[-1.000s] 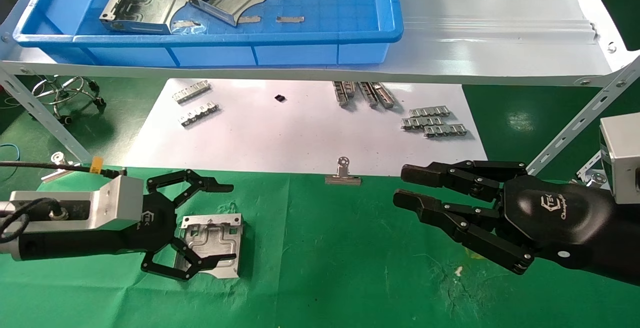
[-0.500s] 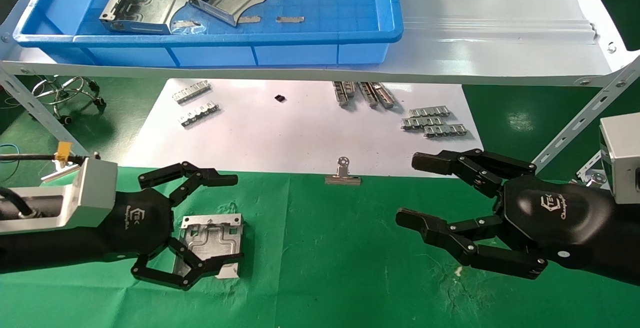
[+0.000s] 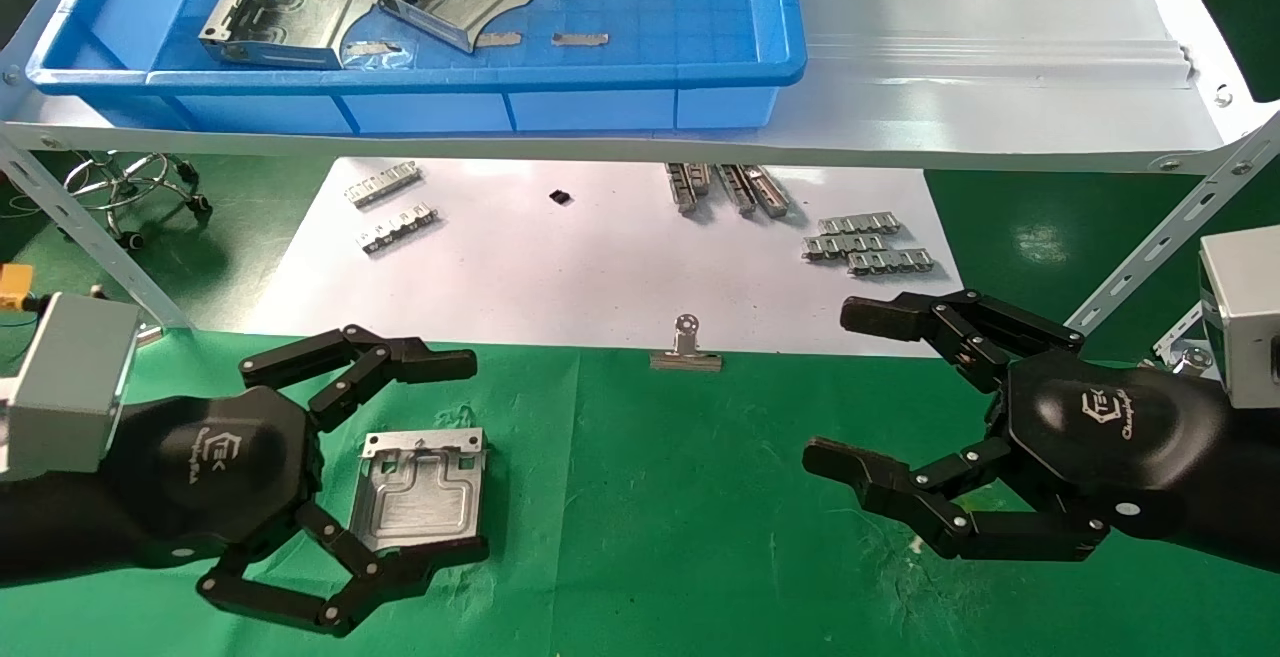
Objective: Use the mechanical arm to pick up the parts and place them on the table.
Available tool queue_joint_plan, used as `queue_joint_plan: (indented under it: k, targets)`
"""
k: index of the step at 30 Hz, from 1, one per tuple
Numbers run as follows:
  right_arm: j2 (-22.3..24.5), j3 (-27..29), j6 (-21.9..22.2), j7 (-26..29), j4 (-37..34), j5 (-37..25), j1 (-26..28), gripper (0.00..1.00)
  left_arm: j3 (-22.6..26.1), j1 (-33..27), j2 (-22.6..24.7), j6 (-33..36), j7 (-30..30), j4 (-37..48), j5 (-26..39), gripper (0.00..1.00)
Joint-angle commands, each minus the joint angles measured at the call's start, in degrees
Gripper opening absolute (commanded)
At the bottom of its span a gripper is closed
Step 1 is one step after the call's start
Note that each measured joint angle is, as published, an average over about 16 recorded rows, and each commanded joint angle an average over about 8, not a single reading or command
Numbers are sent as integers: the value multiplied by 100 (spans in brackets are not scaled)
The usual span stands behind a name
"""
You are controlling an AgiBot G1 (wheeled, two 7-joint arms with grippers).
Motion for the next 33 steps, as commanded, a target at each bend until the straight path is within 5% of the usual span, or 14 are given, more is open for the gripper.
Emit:
queue_joint_plan:
  k: [1, 11, 33]
  targets:
    - [0, 0, 0, 0, 0, 0, 0, 100, -122, 108, -47, -8, -181, -181, -68, 100]
    - [0, 0, 1, 0, -1, 0, -1, 100, -627, 554, -238, -36, -890, -932, -350, 100]
    - [1, 0, 2, 0, -1, 0, -1, 100, -589, 524, -226, -40, -846, -873, -335, 100]
